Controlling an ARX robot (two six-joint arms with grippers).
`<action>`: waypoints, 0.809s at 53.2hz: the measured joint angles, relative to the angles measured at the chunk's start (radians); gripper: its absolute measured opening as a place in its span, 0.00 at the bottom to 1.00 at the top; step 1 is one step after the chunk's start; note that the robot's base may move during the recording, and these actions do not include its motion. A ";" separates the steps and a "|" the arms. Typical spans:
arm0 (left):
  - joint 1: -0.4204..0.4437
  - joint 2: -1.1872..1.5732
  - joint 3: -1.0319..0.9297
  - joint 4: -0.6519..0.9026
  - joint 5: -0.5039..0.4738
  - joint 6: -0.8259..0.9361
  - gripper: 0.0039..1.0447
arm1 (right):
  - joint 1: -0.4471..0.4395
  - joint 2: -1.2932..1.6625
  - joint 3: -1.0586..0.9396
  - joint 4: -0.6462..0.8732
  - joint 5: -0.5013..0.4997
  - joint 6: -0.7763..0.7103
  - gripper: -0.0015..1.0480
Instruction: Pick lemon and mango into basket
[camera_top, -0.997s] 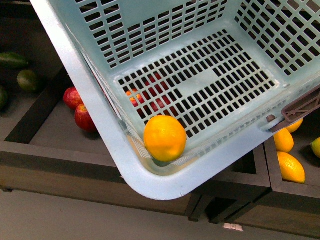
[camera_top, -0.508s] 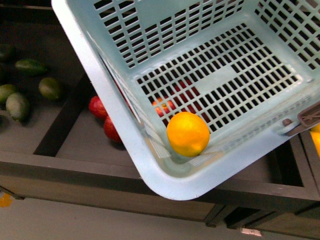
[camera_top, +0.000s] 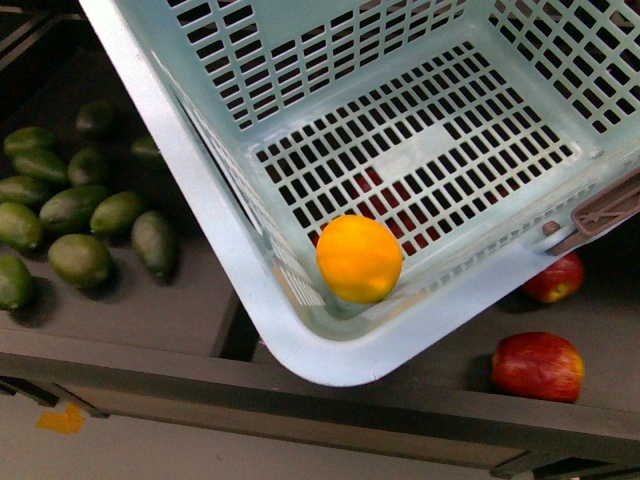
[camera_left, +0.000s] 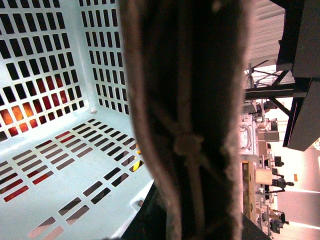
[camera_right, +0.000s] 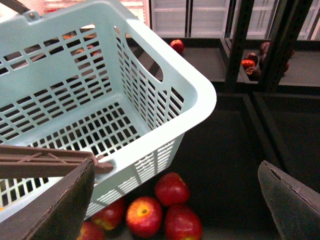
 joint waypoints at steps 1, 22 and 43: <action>0.000 0.000 0.000 0.000 -0.002 0.000 0.05 | 0.000 0.000 0.000 0.000 0.000 0.000 0.92; 0.001 -0.001 0.000 0.000 -0.004 0.000 0.05 | 0.001 -0.002 0.002 0.000 0.000 0.000 0.92; 0.000 -0.001 0.000 0.000 -0.002 0.000 0.05 | 0.002 -0.002 0.000 0.000 0.000 0.000 0.92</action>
